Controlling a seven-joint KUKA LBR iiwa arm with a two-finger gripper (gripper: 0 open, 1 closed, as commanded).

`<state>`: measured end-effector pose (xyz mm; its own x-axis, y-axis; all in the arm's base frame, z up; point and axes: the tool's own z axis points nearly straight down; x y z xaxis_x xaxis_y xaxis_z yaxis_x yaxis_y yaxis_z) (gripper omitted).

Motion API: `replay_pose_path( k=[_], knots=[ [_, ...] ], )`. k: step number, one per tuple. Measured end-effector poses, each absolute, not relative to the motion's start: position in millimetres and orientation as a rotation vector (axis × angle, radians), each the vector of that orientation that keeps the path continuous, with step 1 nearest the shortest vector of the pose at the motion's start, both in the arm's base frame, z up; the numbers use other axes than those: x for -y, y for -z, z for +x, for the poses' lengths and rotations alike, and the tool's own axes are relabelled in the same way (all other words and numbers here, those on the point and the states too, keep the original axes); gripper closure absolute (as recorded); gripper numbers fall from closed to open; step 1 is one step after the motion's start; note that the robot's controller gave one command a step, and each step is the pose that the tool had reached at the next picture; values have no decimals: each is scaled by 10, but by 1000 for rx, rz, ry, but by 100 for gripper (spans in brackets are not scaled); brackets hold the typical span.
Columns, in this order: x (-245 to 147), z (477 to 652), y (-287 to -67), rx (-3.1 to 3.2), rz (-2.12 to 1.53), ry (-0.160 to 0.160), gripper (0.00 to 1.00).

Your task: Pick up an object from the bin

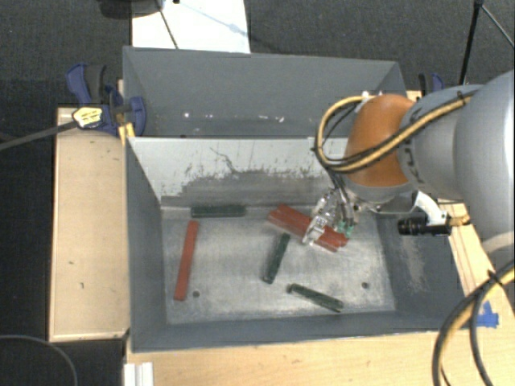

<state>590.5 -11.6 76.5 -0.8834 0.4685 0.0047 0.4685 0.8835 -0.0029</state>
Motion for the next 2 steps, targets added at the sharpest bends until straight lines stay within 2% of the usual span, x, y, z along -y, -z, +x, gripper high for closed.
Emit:
replay_pose_path(
  k=[2],
  knots=[
    [114,5901,-867,3051,-758,0,100]
  ],
)
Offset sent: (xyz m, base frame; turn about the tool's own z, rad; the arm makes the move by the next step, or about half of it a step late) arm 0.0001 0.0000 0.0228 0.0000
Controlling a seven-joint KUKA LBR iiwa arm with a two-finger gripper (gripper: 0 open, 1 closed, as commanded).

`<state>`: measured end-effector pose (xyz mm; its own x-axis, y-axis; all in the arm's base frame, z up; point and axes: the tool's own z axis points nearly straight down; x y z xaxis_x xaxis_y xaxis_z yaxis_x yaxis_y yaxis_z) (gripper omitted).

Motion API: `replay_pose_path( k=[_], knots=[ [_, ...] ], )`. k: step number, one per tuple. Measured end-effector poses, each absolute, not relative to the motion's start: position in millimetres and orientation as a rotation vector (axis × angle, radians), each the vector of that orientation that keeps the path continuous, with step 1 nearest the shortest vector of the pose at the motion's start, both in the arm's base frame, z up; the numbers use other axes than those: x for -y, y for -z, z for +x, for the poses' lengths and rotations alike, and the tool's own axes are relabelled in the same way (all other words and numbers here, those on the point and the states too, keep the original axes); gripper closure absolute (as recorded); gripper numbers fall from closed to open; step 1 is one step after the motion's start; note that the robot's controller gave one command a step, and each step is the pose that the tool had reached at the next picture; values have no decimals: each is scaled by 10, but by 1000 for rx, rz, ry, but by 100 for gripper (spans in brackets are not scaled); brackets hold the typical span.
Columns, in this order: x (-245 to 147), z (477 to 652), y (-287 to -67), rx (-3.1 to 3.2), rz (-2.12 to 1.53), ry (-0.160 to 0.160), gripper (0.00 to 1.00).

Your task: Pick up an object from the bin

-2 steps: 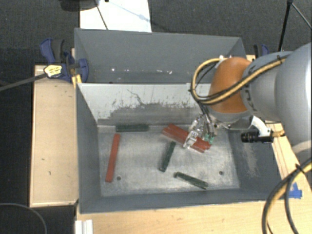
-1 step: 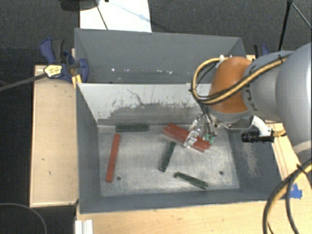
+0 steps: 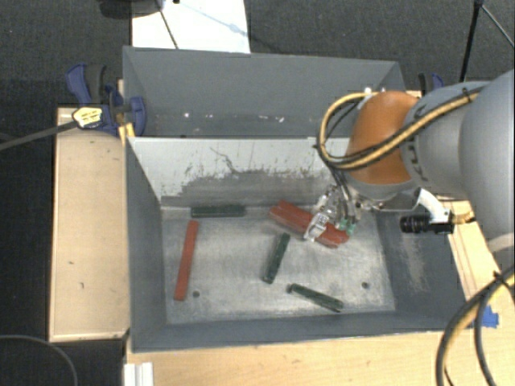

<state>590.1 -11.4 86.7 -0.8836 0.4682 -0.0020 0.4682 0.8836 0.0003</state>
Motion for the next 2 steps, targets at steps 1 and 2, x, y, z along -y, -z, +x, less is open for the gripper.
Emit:
replay_pose_path(
  k=[1,2],
  knots=[
    [112,5890,-960,-3051,756,1,100],
    [111,5886,-1138,-3053,756,1,100]
  ],
)
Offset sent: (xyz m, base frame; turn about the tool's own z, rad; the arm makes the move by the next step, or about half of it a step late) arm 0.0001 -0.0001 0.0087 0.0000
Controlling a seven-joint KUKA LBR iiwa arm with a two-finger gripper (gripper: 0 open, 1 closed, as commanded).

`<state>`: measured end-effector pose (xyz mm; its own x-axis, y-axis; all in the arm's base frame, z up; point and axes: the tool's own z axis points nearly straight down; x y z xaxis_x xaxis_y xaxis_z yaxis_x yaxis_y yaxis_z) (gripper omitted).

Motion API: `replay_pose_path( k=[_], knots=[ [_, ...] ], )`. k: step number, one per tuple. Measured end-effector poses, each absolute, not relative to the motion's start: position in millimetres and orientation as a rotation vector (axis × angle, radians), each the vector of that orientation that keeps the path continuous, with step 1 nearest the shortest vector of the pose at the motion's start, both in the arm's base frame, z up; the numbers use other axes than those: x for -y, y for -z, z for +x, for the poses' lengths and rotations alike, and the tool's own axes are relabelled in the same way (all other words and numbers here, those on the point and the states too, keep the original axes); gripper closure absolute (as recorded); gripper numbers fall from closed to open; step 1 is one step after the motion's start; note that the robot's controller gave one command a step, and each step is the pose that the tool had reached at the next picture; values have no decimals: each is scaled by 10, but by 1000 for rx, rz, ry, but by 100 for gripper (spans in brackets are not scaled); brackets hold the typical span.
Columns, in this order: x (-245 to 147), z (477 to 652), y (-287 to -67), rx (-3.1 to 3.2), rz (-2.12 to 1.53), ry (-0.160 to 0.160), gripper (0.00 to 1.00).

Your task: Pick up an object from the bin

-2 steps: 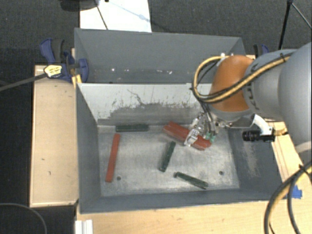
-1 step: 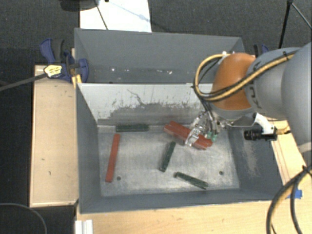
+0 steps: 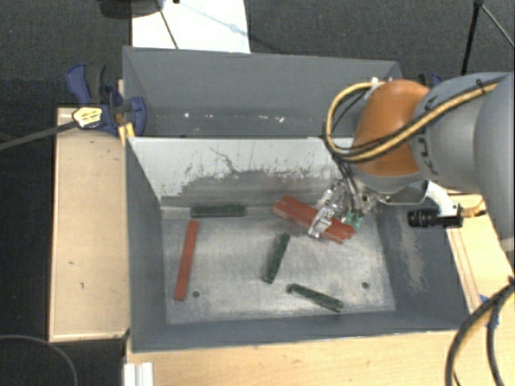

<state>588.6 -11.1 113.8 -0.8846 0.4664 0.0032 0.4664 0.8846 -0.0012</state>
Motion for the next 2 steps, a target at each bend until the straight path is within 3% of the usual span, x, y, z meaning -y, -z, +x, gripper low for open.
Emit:
replay_pose_path(
  k=[2],
  knots=[
    [111,5888,-1553,3048,-751,-1,100]
  ],
)
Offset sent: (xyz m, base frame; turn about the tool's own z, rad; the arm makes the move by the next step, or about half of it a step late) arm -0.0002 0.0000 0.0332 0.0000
